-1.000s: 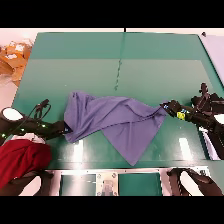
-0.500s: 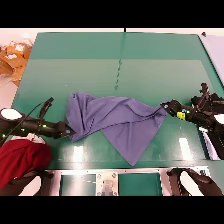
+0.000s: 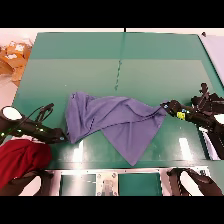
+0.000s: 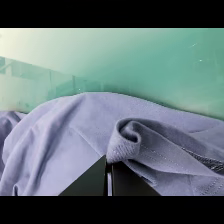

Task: Fold the shirts.

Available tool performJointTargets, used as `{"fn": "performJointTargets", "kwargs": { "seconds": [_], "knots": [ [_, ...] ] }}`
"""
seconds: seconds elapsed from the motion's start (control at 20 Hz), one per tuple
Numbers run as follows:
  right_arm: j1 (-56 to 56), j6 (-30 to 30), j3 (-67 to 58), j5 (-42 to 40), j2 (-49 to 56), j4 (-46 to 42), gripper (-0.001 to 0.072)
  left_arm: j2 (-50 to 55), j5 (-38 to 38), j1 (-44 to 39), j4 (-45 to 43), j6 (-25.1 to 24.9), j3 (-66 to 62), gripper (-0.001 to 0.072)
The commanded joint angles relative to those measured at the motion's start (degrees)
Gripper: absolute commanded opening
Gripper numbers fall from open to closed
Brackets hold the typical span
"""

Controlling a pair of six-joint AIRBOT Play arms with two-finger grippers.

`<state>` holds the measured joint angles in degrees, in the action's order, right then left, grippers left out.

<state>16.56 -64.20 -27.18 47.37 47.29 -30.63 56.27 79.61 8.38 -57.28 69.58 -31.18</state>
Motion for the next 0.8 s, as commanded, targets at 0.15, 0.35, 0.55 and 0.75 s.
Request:
{"fn": "performJointTargets", "kwargs": {
  "seconds": [0.15,0.35,0.55,0.75],
  "knots": [
    [-0.07,0.0,-0.04,0.17,0.04,0.02,0.0014,-0.02,-2.64,0.0,13.14,-2.34,7.34,0.0251],
    [-0.07,-0.02,-0.04,0.11,0.04,0.04,0.0014,0.0,-10.58,0.0,14.73,-2.62,11.5,0.025],
    [-0.07,-0.02,-0.04,0.2,0.04,0.02,0.0014,-0.02,-12.72,0.02,13.51,-2.67,11.37,0.025],
    [-0.07,-0.02,-0.04,0.22,0.04,0.02,0.0014,-0.02,-6.32,0.02,7.1,-2.54,7.23,0.025]
  ]
}}
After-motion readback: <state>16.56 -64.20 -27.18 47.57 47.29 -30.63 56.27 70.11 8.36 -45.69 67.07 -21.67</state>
